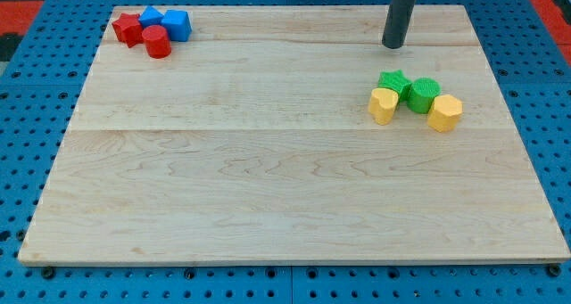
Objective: Move the green circle towards the bottom center
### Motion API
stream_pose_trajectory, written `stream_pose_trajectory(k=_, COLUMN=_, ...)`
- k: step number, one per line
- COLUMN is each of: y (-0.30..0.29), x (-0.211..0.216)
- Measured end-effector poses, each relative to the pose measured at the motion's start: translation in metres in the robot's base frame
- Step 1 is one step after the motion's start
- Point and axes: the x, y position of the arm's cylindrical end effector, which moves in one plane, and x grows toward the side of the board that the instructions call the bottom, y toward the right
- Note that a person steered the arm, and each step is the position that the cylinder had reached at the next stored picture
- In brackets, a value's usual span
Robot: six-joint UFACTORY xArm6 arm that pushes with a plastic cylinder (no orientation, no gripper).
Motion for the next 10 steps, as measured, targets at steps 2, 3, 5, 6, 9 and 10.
stream_pose_trajectory(k=2, y=-0.002, x=0.000)
stream_pose_trajectory(k=3, y=-0.003, x=0.001)
stream_pose_trajectory(k=5, y=-0.003, x=-0.002)
stream_pose_trajectory(k=6, y=0.056, x=0.001)
stream_pose_trajectory(k=9, y=-0.012, x=0.138)
stream_pose_trajectory(k=10, y=-0.074, x=0.154)
